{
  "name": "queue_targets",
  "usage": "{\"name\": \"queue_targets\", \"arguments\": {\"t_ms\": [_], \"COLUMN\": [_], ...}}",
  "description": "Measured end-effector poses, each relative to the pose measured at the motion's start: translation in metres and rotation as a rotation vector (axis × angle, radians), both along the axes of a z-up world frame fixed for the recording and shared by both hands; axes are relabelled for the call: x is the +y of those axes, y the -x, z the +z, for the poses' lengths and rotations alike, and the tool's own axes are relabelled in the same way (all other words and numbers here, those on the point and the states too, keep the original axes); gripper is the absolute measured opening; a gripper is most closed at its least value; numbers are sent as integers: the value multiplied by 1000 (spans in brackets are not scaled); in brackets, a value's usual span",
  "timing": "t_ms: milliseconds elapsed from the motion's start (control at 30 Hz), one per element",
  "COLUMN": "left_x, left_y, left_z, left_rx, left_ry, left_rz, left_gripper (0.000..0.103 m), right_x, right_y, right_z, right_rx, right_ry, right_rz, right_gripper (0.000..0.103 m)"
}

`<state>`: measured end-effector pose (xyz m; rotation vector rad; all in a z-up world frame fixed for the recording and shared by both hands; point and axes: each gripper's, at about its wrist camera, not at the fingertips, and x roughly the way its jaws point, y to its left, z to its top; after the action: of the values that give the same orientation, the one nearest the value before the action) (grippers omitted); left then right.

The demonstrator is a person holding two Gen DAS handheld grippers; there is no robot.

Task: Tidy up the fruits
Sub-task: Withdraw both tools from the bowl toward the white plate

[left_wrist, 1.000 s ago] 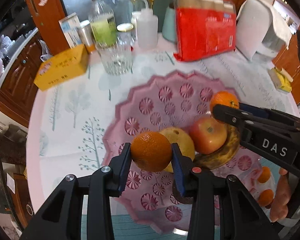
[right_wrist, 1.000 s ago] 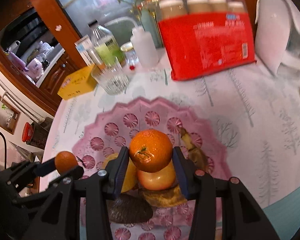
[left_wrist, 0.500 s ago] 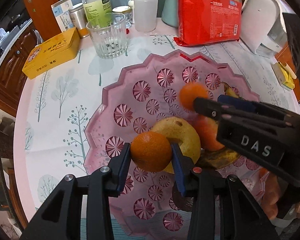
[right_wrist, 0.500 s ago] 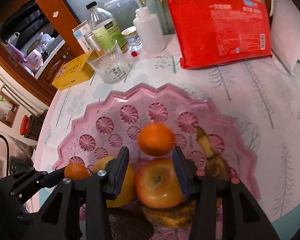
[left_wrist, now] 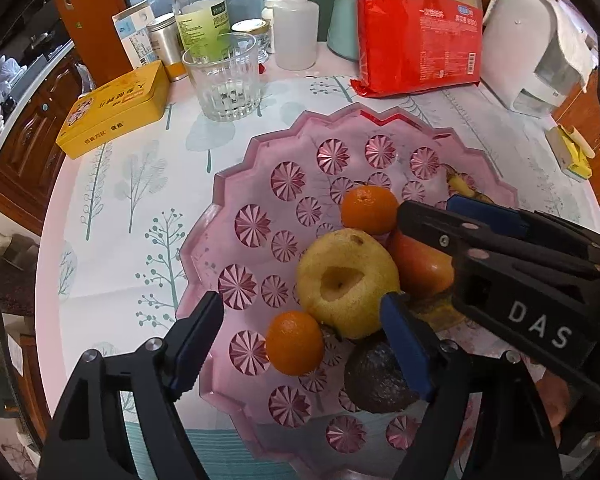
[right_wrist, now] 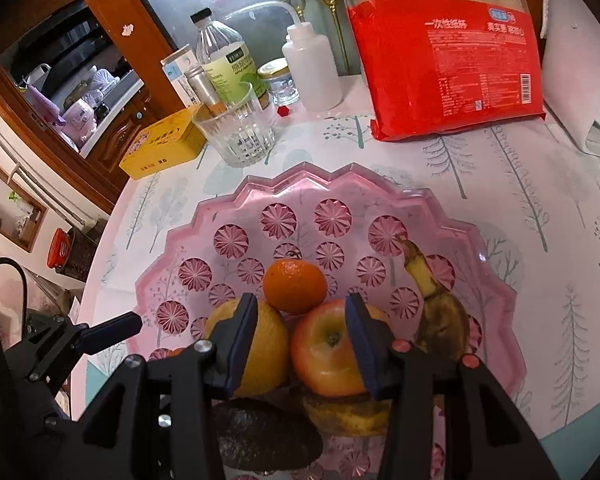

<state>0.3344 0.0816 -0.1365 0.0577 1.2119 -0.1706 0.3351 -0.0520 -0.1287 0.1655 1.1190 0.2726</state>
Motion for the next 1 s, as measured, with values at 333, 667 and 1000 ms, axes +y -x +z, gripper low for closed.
{"name": "queue_targets", "arguments": {"t_ms": [333, 667, 1000], "left_x": [2, 2, -3], "left_y": [18, 46, 83], "left_z": [16, 42, 64], "left_rx": [-24, -89, -160], "left_ry": [-9, -8, 0], "left_rz": [4, 19, 15], "left_gripper": [80, 81, 81], "right_x": [-10, -20, -27], "right_y": [21, 51, 96], "right_z": [19, 36, 67], "right_rx": [-35, -46, -92], "right_ry": [21, -4, -29], "right_rz": [-16, -31, -36], "right_gripper": [46, 46, 46]}}
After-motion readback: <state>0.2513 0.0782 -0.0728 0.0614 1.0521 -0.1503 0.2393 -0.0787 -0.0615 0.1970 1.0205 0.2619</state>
